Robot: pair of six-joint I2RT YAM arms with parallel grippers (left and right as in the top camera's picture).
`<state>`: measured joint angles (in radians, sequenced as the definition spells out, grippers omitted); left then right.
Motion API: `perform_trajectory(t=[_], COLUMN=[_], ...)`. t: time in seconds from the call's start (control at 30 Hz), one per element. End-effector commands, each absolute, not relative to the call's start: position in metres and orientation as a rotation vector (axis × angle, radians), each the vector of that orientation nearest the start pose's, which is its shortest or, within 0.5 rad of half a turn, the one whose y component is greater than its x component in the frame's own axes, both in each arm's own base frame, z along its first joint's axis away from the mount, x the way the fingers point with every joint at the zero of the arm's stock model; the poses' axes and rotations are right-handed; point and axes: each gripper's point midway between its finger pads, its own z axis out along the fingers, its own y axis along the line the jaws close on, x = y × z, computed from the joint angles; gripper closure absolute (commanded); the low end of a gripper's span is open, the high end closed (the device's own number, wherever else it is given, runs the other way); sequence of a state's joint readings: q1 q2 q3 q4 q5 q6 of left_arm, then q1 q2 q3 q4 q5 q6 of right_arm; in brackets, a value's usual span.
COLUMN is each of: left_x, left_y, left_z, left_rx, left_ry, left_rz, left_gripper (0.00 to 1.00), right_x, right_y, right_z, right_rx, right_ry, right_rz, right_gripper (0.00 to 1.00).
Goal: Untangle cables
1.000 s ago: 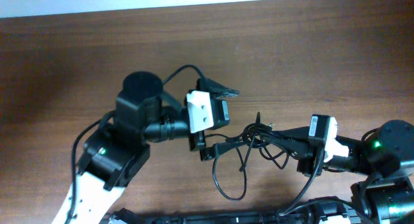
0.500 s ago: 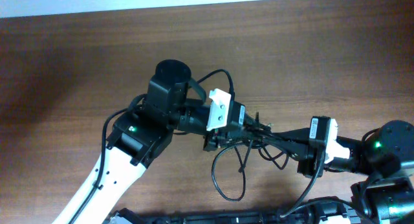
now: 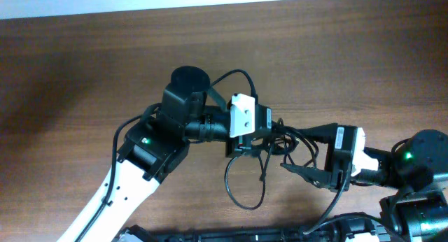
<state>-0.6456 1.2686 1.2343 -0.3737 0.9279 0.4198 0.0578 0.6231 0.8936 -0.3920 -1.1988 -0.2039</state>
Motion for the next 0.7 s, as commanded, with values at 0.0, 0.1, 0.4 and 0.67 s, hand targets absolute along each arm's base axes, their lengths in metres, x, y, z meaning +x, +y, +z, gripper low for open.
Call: perform_trajectory(t=[0.0,0.1,0.4,0.67], left_x=[0.242,0.263,0.284,0.253], left_y=[-0.315,-0.306,-0.276,-0.267], left_z=[0.334,0.329,0.334,0.356], left_rx=[1.349,1.283,1.191,1.373], left_ry=[1.437,1.506,1.562,1.261], left_rz=[-0.798,-0.664,-0.742,-0.928], left_gripper=[1.0,1.0,1.0,1.0], right_x=[0.15,0.168,0.208,0.242], right_y=[0.168,0.161,0.133,0.088], right_z=[0.381,0.378,0.365,0.349], right_rx=[-1.053,-0.925,-0.58,-0.059], right_ry=[1.308,1.41,1.633,1.801], right_rz=[0.871,0.844,0.749,0.686], right_gripper=[0.41,0.4,0.03,0.02])
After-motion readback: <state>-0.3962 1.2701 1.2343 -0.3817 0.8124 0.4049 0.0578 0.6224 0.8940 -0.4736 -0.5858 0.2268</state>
